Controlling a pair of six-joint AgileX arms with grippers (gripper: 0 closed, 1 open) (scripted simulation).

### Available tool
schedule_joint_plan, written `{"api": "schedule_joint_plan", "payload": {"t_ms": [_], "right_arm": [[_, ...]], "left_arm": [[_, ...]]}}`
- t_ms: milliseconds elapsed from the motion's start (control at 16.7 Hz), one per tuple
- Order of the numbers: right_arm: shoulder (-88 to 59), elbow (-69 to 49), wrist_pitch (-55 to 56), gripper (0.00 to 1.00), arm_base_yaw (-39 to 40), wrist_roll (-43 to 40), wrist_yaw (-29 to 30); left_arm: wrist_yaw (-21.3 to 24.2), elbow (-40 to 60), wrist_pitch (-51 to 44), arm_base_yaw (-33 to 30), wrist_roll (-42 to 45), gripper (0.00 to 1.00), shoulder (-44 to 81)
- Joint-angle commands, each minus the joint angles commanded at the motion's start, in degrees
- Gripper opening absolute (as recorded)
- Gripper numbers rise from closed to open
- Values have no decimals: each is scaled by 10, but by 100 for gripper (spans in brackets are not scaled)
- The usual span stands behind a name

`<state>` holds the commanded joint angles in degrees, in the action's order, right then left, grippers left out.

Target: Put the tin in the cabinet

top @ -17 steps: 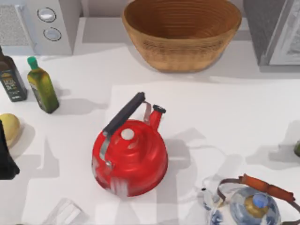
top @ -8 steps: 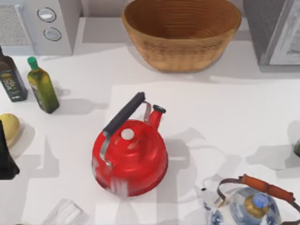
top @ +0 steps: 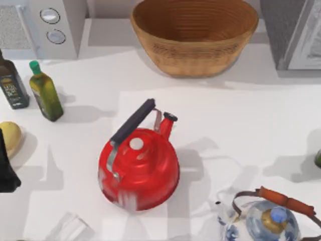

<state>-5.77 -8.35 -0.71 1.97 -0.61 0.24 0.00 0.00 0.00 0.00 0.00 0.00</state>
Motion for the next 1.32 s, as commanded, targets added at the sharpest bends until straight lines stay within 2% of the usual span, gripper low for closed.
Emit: {"api": "schedule_joint_plan", "payload": {"t_ms": [240, 900, 1320], "right_arm": [[-102, -165, -29, 0, 24, -13, 7], [-505, -644, -174, 0, 72, -19, 67], [-671, -869, -226, 0, 85, 9, 102]], "left_arm": [[0, 0, 0, 0, 0, 100, 0], [0, 0, 0, 0, 0, 100, 0], [0, 0, 0, 0, 0, 100, 0]]}}
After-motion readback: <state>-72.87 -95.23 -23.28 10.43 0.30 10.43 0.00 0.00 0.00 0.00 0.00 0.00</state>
